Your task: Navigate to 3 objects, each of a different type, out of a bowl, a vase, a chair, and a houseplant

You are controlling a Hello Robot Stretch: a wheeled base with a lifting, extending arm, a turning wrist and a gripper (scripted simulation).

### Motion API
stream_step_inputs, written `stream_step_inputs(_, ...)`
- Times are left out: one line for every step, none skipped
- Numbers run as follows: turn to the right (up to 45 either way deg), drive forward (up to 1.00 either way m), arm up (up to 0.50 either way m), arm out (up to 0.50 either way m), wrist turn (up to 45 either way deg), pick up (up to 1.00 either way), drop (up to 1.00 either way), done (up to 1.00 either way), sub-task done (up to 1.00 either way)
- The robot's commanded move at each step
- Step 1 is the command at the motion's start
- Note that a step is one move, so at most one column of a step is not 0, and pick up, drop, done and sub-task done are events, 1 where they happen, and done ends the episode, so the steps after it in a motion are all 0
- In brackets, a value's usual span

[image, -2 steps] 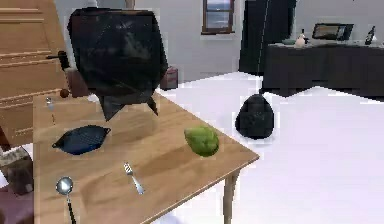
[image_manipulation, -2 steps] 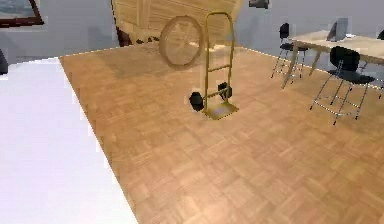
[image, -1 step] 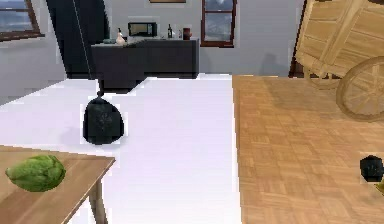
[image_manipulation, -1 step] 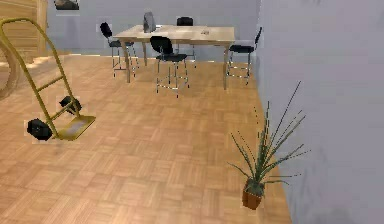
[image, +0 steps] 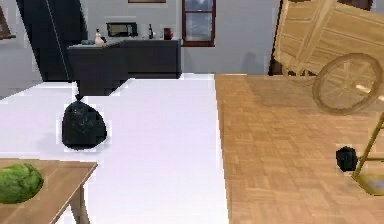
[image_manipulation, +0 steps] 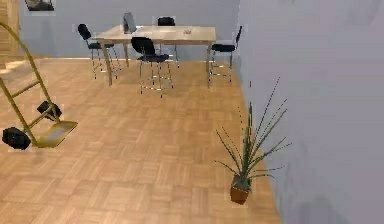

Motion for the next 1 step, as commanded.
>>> stream_step_inputs(0.0, 1.0, 0.0, 0.0, 0.0, 0.0, 0.0, 0.0, 0.0)
